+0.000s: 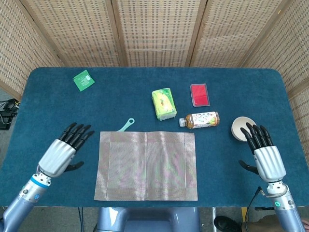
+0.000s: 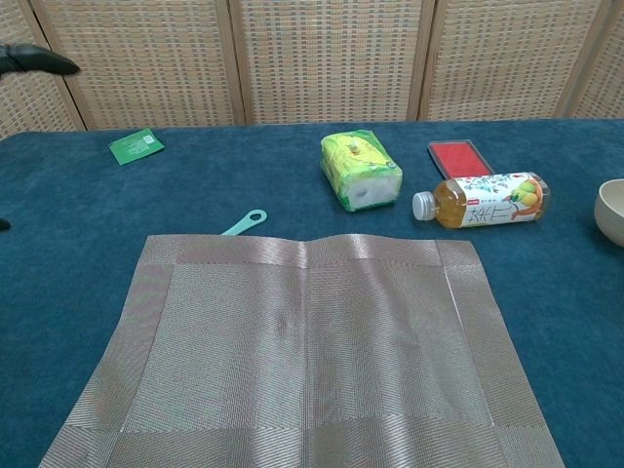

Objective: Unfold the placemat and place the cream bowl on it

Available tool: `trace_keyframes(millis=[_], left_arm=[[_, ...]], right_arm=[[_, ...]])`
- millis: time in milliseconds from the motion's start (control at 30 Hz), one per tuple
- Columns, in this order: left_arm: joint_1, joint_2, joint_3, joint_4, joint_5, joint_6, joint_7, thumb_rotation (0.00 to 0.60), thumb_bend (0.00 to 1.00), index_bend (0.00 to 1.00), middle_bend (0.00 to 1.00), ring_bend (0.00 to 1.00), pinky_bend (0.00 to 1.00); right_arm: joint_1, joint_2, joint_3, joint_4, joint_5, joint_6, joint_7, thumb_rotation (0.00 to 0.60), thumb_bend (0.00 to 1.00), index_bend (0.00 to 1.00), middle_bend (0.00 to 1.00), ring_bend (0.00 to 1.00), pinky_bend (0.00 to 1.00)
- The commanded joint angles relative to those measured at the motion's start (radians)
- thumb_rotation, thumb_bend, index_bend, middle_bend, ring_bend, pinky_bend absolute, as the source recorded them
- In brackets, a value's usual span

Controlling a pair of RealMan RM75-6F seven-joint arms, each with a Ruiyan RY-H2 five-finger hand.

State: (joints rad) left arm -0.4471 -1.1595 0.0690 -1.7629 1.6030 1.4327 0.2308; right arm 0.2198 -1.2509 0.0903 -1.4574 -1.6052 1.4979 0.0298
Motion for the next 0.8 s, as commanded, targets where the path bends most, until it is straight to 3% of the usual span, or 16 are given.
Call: trace_keyframes(millis=[33, 267, 367, 800], left_arm=[[0.077, -0.027, -0.106, -0.028, -0.173, 0.098, 0.153, 0.6, 0.0, 0.0, 0.0, 0.0, 0.0], [0.1, -0.014, -0.148, -0.05, -0.258, 0.081, 0.15, 0.6, 0.0, 0.0, 0.0, 0.0, 0.0], [0.1, -0.009, -0.156, -0.047, -0.267, 0.065, 0.142, 0.6, 0.0, 0.0, 0.0, 0.0, 0.0], [0.103, 0.001, -0.186, -0.017, -0.268, 0.024, 0.086, 0.6, 0.0, 0.0, 0.0, 0.0, 0.0]], right_arm=[[0.061, -0.02, 0.041, 0.048, 0.132, -0.166, -0.056, 0.6, 0.0, 0.05, 0.0, 0.0, 0.0], [0.166, -0.047, 0.106, 0.104, 0.362, -0.433, -0.145, 0.6, 0.0, 0.07, 0.0, 0.0, 0.0], [0.19, -0.063, 0.119, 0.131, 0.426, -0.492, -0.157, 0.6, 0.0, 0.08, 0.0, 0.0, 0.0], [0.244, -0.159, 0.12, 0.262, 0.521, -0.566, -0.199, 0.6, 0.0, 0.23, 0.0, 0.0, 0.0]])
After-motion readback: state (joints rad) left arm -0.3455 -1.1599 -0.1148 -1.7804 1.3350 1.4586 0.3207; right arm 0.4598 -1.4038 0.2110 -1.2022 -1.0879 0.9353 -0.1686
